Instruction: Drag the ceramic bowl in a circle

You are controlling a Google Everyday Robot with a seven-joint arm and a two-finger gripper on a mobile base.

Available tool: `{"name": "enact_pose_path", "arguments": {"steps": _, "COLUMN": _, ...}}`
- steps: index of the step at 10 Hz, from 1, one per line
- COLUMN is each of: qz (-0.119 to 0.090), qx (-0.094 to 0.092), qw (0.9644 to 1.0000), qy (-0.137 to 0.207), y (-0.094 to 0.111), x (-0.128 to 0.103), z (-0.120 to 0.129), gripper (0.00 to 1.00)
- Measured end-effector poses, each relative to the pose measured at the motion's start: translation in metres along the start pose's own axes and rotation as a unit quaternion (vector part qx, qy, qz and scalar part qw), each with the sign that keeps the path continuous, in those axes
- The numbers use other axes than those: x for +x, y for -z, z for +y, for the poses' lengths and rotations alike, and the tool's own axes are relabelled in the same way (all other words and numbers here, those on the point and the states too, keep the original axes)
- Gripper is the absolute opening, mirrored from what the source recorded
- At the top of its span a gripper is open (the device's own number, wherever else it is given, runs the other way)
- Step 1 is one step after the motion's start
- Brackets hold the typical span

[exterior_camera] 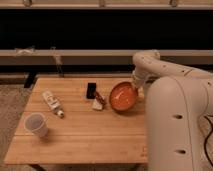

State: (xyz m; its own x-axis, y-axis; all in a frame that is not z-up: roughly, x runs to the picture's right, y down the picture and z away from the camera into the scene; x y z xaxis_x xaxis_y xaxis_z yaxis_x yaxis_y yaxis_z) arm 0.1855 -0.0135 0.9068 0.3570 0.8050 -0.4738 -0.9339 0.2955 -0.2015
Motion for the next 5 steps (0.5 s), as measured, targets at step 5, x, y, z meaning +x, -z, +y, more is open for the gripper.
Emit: {"name": "enact_pose_path", "arguments": {"steps": 5, "qz": -0.037, "qx": 0.022, "qw": 0.9977, "qy": 0.053, "y": 0.023, "x": -0.021, "z": 0.067, "gripper": 0.10}}
